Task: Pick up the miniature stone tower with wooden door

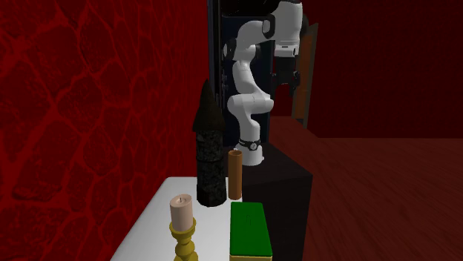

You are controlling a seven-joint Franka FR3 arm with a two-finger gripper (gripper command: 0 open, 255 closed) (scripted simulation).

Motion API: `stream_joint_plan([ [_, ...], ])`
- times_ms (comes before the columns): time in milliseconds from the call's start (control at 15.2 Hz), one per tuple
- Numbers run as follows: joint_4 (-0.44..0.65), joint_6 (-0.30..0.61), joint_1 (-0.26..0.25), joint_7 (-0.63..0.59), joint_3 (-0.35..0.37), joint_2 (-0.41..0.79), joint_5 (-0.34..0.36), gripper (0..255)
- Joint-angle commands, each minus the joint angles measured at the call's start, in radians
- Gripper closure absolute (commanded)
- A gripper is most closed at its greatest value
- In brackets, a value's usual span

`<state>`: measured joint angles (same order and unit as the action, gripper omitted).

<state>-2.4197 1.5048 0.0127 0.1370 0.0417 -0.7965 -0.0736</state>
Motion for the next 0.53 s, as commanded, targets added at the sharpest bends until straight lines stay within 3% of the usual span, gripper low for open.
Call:
stream_joint_plan([
  [0, 0.000, 0.000, 0.000, 0.000, 0.000, 0.000, 0.000, 0],
  [462, -0.095, 0.349, 0.070, 0.011, -0.051, 0.030, 0.055, 0],
])
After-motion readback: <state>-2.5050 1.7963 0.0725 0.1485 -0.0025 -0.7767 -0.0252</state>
